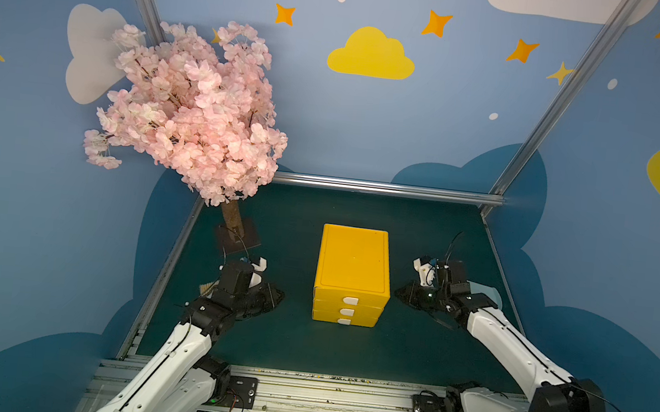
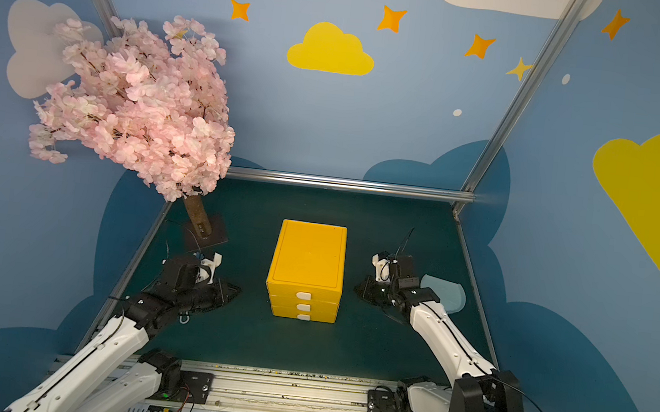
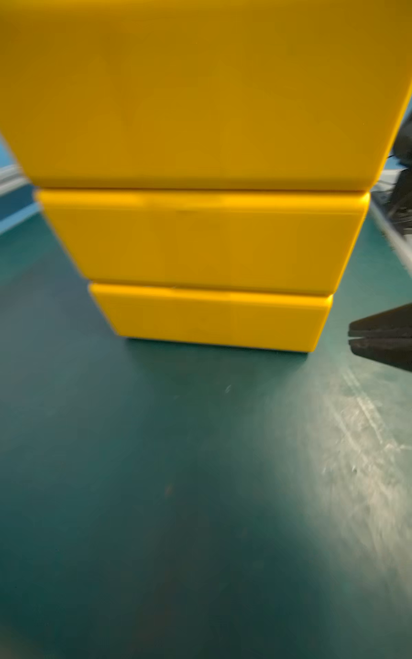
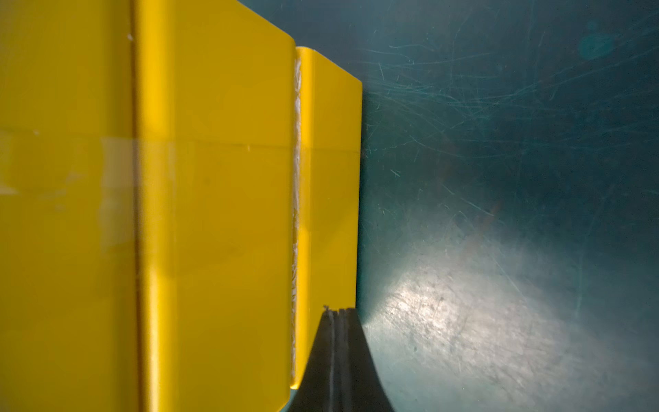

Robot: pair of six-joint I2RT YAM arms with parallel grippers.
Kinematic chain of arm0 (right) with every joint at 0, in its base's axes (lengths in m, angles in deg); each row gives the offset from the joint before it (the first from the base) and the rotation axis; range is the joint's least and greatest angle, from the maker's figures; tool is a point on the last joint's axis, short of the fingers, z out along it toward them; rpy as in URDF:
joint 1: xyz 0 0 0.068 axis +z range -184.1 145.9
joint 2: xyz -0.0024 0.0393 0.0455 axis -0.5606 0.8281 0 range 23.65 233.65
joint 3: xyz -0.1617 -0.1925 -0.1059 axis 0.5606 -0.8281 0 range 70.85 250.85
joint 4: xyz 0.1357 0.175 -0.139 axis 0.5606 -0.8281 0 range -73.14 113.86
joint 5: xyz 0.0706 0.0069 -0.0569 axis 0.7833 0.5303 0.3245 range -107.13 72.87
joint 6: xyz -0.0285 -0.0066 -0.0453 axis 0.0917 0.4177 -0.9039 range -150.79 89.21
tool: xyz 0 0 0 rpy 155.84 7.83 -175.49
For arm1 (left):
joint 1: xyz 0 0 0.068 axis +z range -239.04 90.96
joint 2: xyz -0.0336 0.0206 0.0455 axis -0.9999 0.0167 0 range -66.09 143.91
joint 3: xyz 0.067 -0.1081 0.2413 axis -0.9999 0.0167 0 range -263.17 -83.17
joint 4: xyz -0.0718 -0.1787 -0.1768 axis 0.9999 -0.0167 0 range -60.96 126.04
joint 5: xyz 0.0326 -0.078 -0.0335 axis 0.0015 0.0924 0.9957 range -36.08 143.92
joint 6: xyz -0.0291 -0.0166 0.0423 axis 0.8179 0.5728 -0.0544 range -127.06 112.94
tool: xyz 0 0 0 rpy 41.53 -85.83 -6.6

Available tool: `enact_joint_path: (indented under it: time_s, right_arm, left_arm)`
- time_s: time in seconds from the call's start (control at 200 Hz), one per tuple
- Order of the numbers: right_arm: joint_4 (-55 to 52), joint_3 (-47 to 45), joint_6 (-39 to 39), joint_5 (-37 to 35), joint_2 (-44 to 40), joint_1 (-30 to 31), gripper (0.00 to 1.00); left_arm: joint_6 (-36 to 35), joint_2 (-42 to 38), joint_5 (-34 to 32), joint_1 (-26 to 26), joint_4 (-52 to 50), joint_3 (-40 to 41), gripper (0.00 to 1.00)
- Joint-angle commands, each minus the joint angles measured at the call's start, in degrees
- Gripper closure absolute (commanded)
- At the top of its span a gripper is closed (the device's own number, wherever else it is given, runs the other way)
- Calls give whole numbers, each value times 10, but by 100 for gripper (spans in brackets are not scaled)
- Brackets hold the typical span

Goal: Take the seed bags out of the drawer
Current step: Adjust the storage box at the center of the board.

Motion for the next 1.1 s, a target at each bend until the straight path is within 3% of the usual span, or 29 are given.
enact_joint_path:
  time_s: [0.0, 0.17, 0.526, 1.096]
  right_arm:
    - [5, 4, 10, -3, 18, 5, 100]
    - [39, 21, 16, 25, 70, 10, 100]
    - [90, 88, 34, 68, 178, 25, 100]
    - [99, 316, 49, 132, 398, 79, 100]
  left_arm:
    - [20, 25, 39, -31, 37, 11, 98]
    - [24, 80, 30, -73, 71, 1, 98]
    - [13, 152, 41, -78, 95, -30, 97]
    - [9, 127, 24, -79, 64, -26, 98]
